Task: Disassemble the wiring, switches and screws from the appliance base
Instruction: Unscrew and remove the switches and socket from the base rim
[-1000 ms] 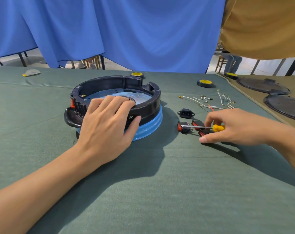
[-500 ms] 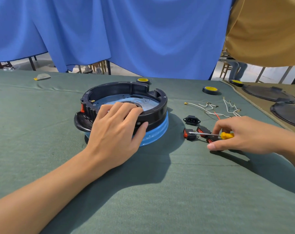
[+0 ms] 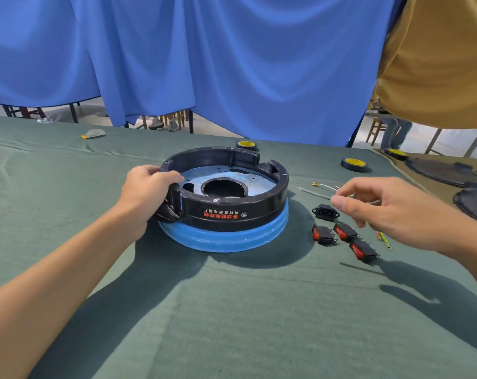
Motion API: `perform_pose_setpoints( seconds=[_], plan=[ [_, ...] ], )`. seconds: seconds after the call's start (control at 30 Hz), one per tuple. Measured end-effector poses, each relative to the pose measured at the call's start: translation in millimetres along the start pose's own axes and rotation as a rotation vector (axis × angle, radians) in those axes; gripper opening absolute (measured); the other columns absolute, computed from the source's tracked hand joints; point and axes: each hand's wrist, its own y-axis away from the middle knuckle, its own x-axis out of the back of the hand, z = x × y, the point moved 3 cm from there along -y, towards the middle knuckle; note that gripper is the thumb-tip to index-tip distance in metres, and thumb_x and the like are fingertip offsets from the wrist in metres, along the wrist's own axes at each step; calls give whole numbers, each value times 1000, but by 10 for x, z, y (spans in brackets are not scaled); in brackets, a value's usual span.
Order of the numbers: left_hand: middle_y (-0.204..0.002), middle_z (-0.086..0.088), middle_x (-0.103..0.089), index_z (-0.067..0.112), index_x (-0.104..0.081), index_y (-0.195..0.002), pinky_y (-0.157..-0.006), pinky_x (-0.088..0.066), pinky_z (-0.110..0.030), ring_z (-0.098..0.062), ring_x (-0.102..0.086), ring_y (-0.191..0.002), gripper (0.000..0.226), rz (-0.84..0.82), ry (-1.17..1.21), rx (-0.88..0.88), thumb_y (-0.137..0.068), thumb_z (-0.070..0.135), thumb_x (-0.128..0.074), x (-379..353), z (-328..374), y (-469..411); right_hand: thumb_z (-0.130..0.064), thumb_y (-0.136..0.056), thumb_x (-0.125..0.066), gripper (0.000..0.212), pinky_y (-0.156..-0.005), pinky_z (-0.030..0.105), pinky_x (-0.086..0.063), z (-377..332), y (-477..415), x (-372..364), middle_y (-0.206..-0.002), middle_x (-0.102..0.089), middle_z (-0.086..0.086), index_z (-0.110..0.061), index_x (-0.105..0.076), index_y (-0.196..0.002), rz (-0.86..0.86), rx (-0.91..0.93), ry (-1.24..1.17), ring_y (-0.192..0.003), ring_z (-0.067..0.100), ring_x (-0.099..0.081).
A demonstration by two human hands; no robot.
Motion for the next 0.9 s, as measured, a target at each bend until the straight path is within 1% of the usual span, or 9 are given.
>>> perform_pose_setpoints(
  seconds=[0.07, 0.17, 0.3, 0.37, 0.5, 0.6, 0.73, 0.83, 0.9],
  plan=[
    [-60, -7, -66, 8, -69, -73, -60, -52, -33, -22, -62, -50, 4, -31, 14, -22, -75, 10, -67, 26, 8, -50, -68, -72, -47, 47, -59, 27, -36, -68, -32, -9, -65, -64, -2, -29, -67, -88, 5, 21, -39, -50, 3, -50],
    [-62, -11, -58, -6, -65, -77, -58, -45, -30, -22, -55, -50, 13, -83, 41, -31, -74, 6, -65, 112, -2, -133, -65, -74, -47, 45, -55, 22, -38, -127, -66, -1, -66, -64, -3, -27, -66, -88, 18, 42, -114, -48, 6, -45],
    [-87, -18, -63, -1, -70, -99, -68, -45, -35, -30, -58, -73, 25, -275, 52, 14, -76, 6, -61, 226, -41, -182, -46, -90, -52, 25, -55, 32, -35, -176, -106, -17, -65, -63, -2, -25, -66, -88, 63, 53, -175, -51, 14, -40],
    [-99, -18, -69, 10, -73, -103, -71, -50, -36, -32, -63, -79, 31, -390, 58, 19, -76, 6, -58, 246, -41, -172, -37, -94, -54, 19, -54, 31, -33, -216, -140, -38, -65, -62, -4, -24, -67, -91, 76, 69, -194, -51, 13, -40],
    [-109, -17, -71, 17, -74, -107, -92, -50, -48, -34, -68, -92, 30, -546, 6, 32, -82, 13, -58, 257, -33, -117, -30, -93, -58, 13, -57, 25, -37, -376, -219, -120, -67, -63, -7, -23, -69, -93, 53, 126, -224, -50, 5, -45],
    [-104, -10, -74, 18, -77, -98, -78, -59, -35, -23, -72, -90, 22, -467, 3, -35, -91, 30, -60, 281, 26, -132, -34, -91, -59, 12, -60, 15, -40, -586, -273, -225, -74, -66, -10, -30, -70, -94, -24, 199, -204, -59, 2, -57],
    [-97, -3, -76, 10, -75, -98, -93, -53, -36, -18, -70, -92, 28, -272, 56, -105, -96, 32, -56, 288, 99, -184, -38, -93, -58, 14, -62, 24, -44, -879, -411, -418, -78, -66, -6, -32, -70, -96, -42, 278, -48, -71, 10, -60],
    [-91, -7, -76, 12, -77, -94, -74, -60, -33, -21, -72, -82, 27, -268, 62, -108, -97, 28, -55, 254, 81, -141, -34, -96, -56, 16, -63, 23, -43, -1069, -556, -624, -70, -63, -9, -29, -71, -93, 16, 324, 82, -69, 9, -56],
    [-91, -9, -76, 13, -77, -96, -66, -61, -30, -22, -73, -81, 24, -293, 67, -109, -97, 20, -54, 234, 65, -114, -34, -96, -53, 18, -72, 31, -46, -1158, -652, -759, -76, -59, -12, -32, -71, -94, 46, 331, 200, -78, 14, -57]
  ],
)
